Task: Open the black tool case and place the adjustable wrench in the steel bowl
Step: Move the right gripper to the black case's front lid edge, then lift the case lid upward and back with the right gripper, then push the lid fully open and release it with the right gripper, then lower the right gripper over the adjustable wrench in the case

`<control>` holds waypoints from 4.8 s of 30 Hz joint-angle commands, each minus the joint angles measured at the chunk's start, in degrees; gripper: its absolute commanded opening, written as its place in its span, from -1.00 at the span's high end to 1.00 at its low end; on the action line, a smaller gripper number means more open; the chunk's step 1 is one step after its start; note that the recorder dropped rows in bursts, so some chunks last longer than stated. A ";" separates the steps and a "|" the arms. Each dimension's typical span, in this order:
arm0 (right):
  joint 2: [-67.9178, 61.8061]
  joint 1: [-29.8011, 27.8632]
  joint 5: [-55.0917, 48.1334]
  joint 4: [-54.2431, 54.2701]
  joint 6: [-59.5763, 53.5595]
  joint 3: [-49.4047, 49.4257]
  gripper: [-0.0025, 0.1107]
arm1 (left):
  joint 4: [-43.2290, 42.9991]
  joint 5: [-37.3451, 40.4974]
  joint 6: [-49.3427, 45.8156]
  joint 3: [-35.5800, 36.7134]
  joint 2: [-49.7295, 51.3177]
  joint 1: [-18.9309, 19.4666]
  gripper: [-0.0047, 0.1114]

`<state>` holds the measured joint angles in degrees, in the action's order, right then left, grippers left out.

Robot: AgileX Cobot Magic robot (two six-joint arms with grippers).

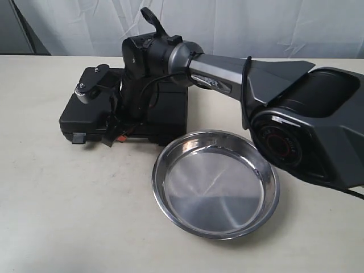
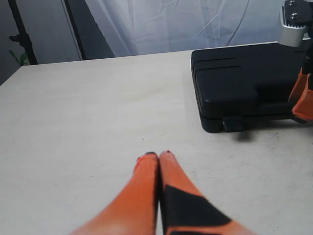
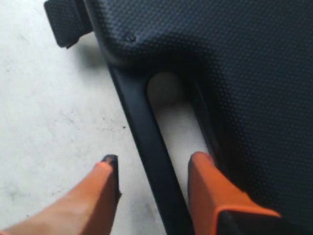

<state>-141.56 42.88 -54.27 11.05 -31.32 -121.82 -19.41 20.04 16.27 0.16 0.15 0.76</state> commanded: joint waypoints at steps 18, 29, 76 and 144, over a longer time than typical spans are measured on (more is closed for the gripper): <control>3.69 -0.09 0.03 -0.34 0.23 -0.20 0.97 | -0.24 -0.57 0.07 -0.16 -0.15 0.22 0.92; 7.72 -0.09 1.11 0.21 0.12 -0.20 0.97 | -0.24 -0.57 0.07 -0.16 -0.15 0.22 0.92; 12.66 -15.47 6.62 -15.53 11.57 -0.20 0.97 | -0.24 -0.57 0.07 -0.16 -0.15 0.22 0.92; 4.90 -18.20 15.36 11.21 15.70 -0.20 0.93 | -0.24 -0.57 0.07 -0.16 -0.15 0.22 0.92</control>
<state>-134.47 24.86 -40.62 13.93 -9.84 -122.35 -19.41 20.04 16.27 0.16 0.15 0.76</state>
